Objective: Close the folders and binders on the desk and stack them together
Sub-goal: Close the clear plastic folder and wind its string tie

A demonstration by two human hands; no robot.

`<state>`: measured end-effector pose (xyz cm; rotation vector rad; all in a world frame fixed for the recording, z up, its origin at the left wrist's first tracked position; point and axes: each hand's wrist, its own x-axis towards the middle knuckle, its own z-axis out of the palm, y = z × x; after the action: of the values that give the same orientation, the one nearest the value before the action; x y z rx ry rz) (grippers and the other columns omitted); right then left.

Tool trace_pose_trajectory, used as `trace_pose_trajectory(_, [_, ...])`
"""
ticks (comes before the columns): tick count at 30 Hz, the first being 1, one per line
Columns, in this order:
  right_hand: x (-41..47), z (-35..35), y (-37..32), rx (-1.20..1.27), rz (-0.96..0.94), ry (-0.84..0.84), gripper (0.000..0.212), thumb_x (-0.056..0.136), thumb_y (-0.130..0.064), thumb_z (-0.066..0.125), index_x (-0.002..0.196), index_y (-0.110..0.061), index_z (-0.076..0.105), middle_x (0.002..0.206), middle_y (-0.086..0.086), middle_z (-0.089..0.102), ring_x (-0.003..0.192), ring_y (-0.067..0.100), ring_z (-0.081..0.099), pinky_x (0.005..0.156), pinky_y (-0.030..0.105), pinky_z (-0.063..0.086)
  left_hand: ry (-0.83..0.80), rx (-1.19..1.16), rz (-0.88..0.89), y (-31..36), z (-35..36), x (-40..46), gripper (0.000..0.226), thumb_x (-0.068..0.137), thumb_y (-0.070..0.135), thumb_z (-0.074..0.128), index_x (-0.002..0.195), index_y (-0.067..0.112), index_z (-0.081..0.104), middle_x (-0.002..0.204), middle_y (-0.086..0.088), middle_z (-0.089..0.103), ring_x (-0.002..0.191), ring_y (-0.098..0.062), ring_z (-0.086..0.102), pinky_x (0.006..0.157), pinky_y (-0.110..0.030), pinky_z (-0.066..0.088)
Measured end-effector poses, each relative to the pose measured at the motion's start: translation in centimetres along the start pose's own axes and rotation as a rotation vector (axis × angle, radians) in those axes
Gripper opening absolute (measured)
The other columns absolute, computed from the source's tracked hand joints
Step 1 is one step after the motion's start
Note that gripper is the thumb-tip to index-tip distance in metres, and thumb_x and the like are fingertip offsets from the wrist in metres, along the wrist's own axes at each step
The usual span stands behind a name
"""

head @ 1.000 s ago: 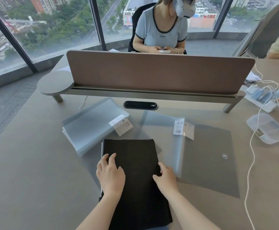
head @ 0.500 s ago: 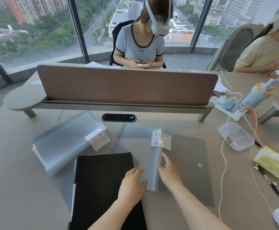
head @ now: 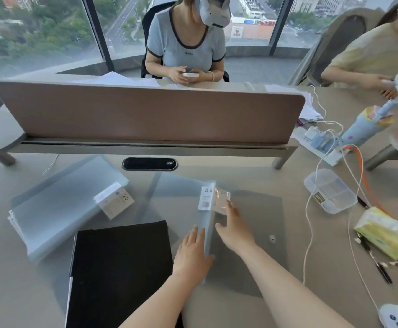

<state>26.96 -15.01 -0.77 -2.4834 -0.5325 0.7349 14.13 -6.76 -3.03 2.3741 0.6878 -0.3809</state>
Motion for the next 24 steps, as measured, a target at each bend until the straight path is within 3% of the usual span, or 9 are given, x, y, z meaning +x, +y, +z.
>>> trace_pose_trajectory(3, [2.3, -0.7, 0.0, -0.037, 0.006, -0.020, 0.073, 0.090, -0.029, 0.049, 0.154, -0.023, 0.013, 0.160, -0.003, 0.021, 0.133, 0.026, 0.046, 0.101, 0.038, 0.044, -0.020, 0.040, -0.002, 0.3, 0.5, 1.1, 0.081, 0.097, 0.044, 0.051, 0.159, 0.021, 0.004, 0.168, -0.004, -0.004, 0.154, -0.022, -0.001, 0.123, -0.036, 0.010])
trace_pose_trajectory(7, [5.9, -1.4, -0.4, -0.064, -0.024, -0.050, 0.061, 0.088, -0.025, 0.050, 0.145, -0.021, 0.029, 0.156, -0.001, 0.025, 0.127, 0.026, 0.051, 0.099, 0.040, 0.046, -0.020, 0.058, -0.009, 0.3, 0.8, 2.1, 0.084, 0.096, 0.045, 0.052, 0.159, 0.023, 0.001, 0.167, -0.004, -0.009, 0.154, -0.022, -0.007, 0.123, -0.036, 0.005])
trace_pose_trajectory(13, [10.1, -1.7, -1.0, -0.162, -0.025, -0.095, 0.069, 0.091, -0.027, 0.046, 0.153, -0.015, 0.016, 0.164, -0.002, 0.007, 0.143, 0.023, 0.033, 0.108, 0.038, 0.035, 0.003, 0.105, 0.008, 0.1, 1.2, 3.0, 0.084, 0.095, 0.046, 0.053, 0.158, 0.023, 0.001, 0.167, -0.002, -0.008, 0.154, -0.023, -0.009, 0.123, -0.037, 0.001])
trace_pose_trajectory(21, [12.2, -1.0, -1.2, -0.140, 0.005, -0.159, 0.073, 0.092, -0.023, 0.043, 0.156, -0.019, 0.009, 0.165, -0.004, 0.001, 0.146, 0.023, 0.029, 0.111, 0.037, 0.031, 0.017, 0.124, 0.016, -0.3, 1.4, 3.3, 0.084, 0.094, 0.051, 0.052, 0.158, 0.027, 0.003, 0.168, -0.001, -0.006, 0.154, -0.022, -0.006, 0.123, -0.037, 0.002])
trace_pose_trajectory(24, [12.4, -0.9, -1.2, -0.135, 0.018, -0.151, 0.072, 0.090, -0.023, 0.044, 0.155, -0.020, 0.012, 0.163, -0.004, 0.009, 0.140, 0.025, 0.038, 0.108, 0.039, 0.036, 0.022, 0.121, 0.019, -0.4, 1.5, 3.3, 0.083, 0.094, 0.052, 0.052, 0.158, 0.028, 0.005, 0.168, 0.000, -0.005, 0.154, -0.022, -0.006, 0.123, -0.037, 0.002])
